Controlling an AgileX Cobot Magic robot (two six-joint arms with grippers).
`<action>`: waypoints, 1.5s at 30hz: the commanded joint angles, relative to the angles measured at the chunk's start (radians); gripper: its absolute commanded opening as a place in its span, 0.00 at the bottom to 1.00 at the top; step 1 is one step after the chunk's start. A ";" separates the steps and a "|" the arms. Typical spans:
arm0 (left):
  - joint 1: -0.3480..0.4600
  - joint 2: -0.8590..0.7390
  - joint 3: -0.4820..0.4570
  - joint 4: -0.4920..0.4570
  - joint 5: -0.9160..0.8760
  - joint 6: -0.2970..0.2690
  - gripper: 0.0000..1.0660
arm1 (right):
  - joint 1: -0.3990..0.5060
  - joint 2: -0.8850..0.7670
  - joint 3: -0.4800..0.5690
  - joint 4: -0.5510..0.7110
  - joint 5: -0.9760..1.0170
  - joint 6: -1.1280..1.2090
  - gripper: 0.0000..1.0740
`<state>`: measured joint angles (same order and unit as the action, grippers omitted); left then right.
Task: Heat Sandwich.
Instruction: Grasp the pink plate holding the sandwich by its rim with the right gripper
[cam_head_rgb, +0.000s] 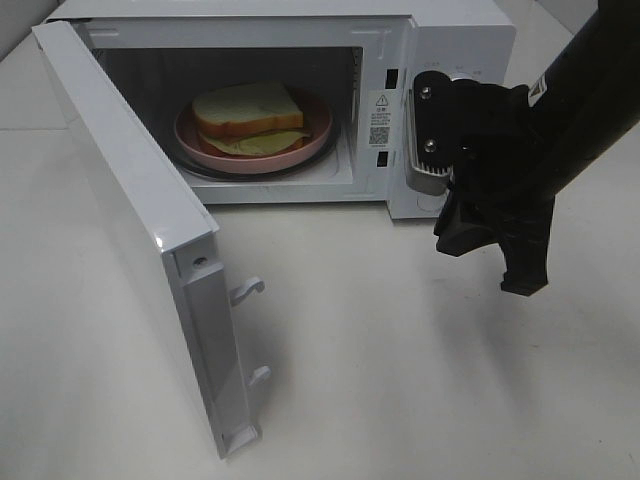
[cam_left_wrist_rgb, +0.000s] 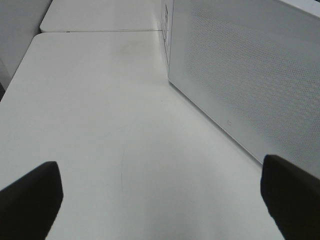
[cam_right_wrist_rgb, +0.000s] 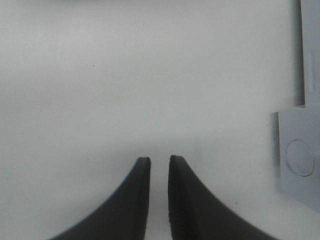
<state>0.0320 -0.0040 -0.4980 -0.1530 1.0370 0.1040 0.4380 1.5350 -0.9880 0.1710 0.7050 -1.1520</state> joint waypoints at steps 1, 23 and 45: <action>0.000 -0.027 0.003 -0.003 0.000 -0.002 0.95 | -0.002 -0.008 -0.005 -0.033 0.010 -0.123 0.22; 0.000 -0.027 0.003 -0.003 0.000 -0.002 0.95 | 0.022 -0.008 -0.005 -0.171 0.021 0.001 0.87; 0.000 -0.027 0.003 -0.003 0.000 -0.002 0.95 | 0.174 0.135 -0.224 -0.350 0.004 0.086 0.84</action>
<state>0.0320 -0.0040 -0.4980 -0.1530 1.0370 0.1040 0.6040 1.6580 -1.1920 -0.1800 0.7120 -1.0700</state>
